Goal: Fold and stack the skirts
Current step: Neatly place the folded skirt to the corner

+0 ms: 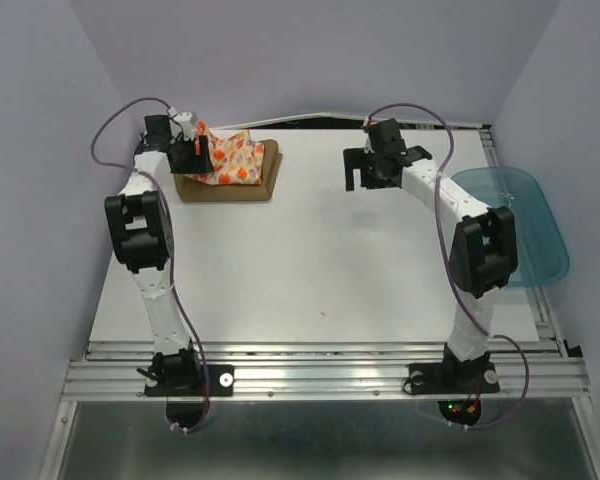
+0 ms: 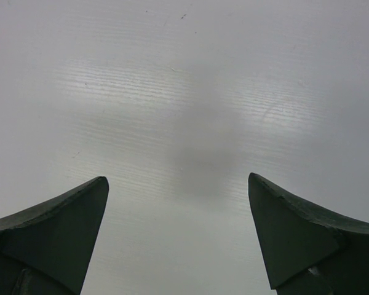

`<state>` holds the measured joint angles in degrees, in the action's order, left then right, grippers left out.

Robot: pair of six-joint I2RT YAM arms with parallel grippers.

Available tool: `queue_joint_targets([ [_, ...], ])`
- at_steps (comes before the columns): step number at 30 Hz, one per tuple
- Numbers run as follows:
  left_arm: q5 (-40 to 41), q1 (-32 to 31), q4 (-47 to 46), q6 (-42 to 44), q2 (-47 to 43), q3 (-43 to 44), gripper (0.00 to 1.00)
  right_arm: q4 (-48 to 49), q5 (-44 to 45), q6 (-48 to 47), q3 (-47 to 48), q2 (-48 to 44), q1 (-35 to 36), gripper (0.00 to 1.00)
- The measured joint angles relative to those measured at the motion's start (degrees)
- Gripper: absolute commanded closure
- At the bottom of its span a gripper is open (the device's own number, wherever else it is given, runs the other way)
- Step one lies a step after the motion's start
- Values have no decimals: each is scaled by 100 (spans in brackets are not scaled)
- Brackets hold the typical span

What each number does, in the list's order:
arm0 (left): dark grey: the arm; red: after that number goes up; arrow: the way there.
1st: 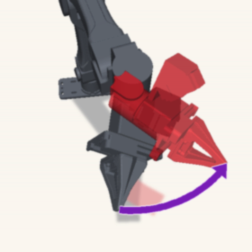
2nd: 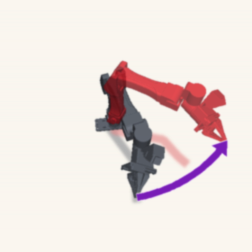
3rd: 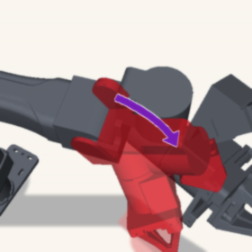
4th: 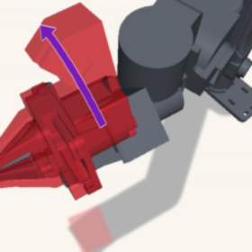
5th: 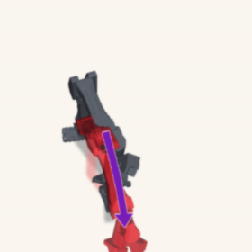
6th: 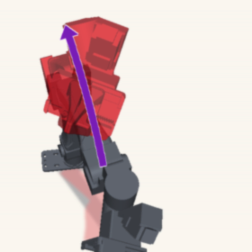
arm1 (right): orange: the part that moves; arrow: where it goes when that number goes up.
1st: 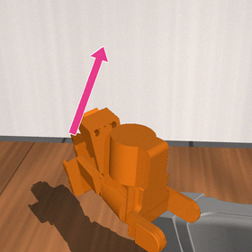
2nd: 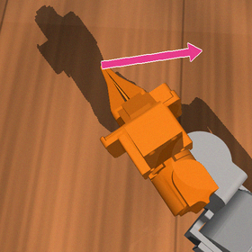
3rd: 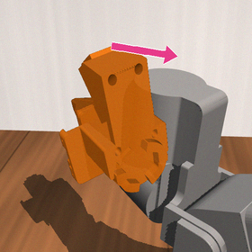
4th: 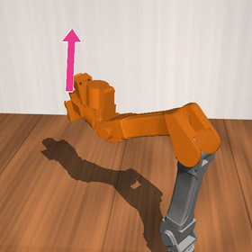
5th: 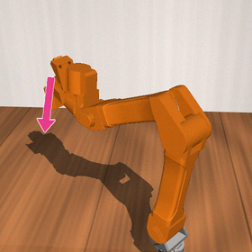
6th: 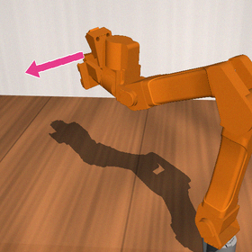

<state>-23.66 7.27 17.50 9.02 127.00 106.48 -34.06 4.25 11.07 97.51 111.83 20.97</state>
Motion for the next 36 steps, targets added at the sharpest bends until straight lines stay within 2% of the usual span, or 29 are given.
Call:
queue_joint_targets([
  [1,15,11,9,4,0,0,2,0,2,-22,0,0,0,0],
  [8,350,181,92,15,-343,-7,1,-26,4,-149,0,-20,-105,0],
  [14,772,575,76,83,-1117,-59,1,-39,-11,-275,-98,-350,-382,0],
  [18,1180,732,44,260,-1659,-129,1,-61,-273,-415,-435,-920,-809,0],
  [25,1478,588,138,643,-2909,-807,1,-72,-988,-748,-1178,-1969,-1766,0],
  [27,1635,490,81,743,-3316,-1150,1,-114,-1145,-883,-1432,-2271,-1836,0],
  [30,1886,35,61,898,-4275,-2199,1,-245,-1593,-1091,-1893,-2756,-1786,0],
  [33,2081,-846,44,977,-5213,-3390,1,-367,-2041,-1222,-2312,-3108,-1749,0],
  [36,1963,-1657,131,981,-5781,-4205,1,-472,-2500,-1390,-2780,-3346,-1746,0],
])
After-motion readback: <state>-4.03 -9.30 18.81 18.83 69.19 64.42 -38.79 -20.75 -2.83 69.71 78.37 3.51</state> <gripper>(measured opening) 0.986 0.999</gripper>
